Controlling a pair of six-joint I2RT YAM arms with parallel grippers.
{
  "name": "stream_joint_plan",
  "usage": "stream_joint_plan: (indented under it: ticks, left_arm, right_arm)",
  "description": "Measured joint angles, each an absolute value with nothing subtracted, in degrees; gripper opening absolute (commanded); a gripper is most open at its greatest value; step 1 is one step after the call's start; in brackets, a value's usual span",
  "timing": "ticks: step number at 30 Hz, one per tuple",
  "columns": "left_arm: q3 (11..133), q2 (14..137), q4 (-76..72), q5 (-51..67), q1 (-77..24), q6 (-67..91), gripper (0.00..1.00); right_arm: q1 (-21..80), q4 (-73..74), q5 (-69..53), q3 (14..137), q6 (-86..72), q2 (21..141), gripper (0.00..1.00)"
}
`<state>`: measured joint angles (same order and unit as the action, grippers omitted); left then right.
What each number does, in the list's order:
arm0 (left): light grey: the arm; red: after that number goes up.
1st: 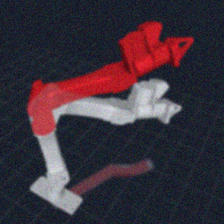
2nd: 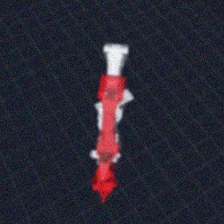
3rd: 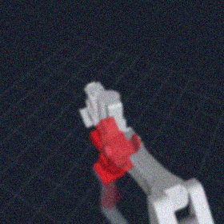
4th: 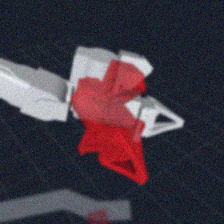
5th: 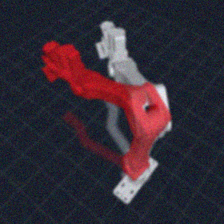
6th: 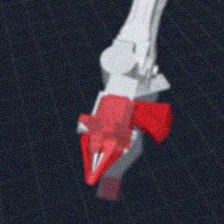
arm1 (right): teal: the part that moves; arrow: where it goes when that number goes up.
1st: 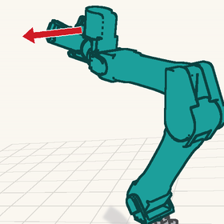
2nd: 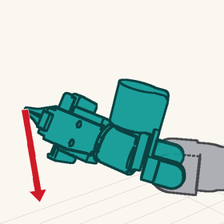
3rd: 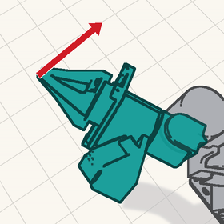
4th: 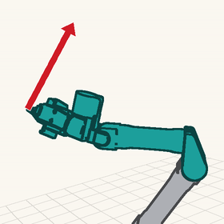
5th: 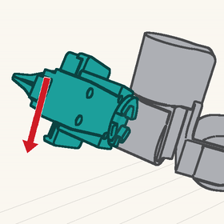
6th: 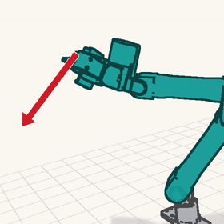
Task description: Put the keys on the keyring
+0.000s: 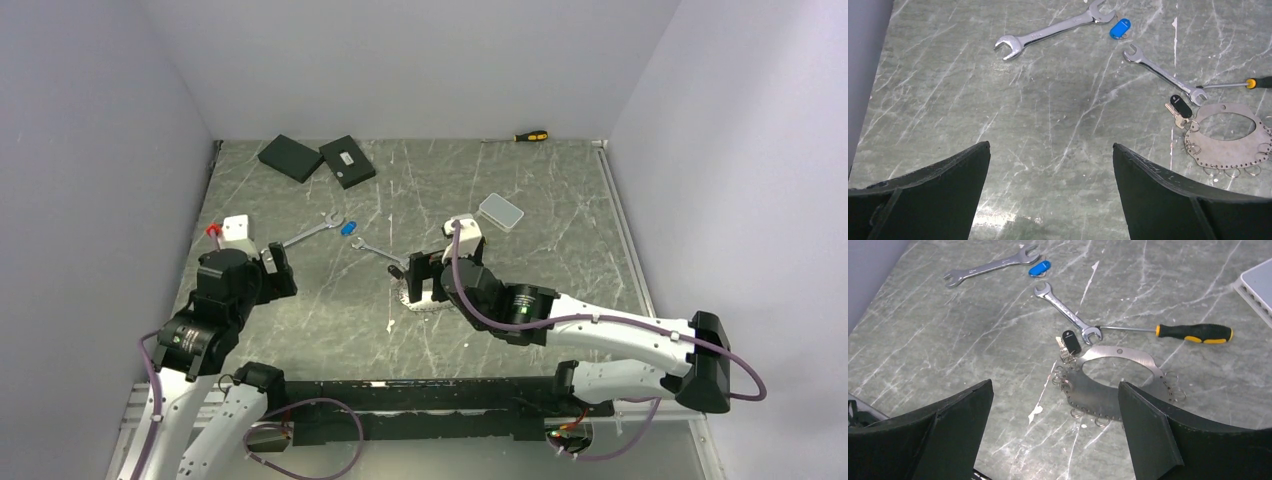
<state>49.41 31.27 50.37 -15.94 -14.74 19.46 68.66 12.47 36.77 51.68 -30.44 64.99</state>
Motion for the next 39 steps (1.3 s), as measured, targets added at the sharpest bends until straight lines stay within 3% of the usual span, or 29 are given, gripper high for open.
stream_joint_plan:
  ticks: [10,23,32,39]
  left_arm:
    - [48.3,30.3,50.2,-16.4,-17.8,19.6,0.99]
    - [48.0,29.6,50.0,-16.9,-19.7,19.8,1.00]
    - [48.0,29.4,49.9,-17.0,-20.6,19.8,0.99]
    - [48.0,29.4,49.9,-17.4,-21.2,19.8,0.99]
  right_arm:
    - [68.8,21.1,40.0,54.1,-36.1,66.6,1.00]
    - [64.6,30.4,38.4,72.8,-34.0,83.5,0.99]
    - [56.8,33.2,27.0,82.7,-33.5,93.9,0.86]
    - [54.0,35.4,18.8,100.6,-30.3,111.4,0.76]
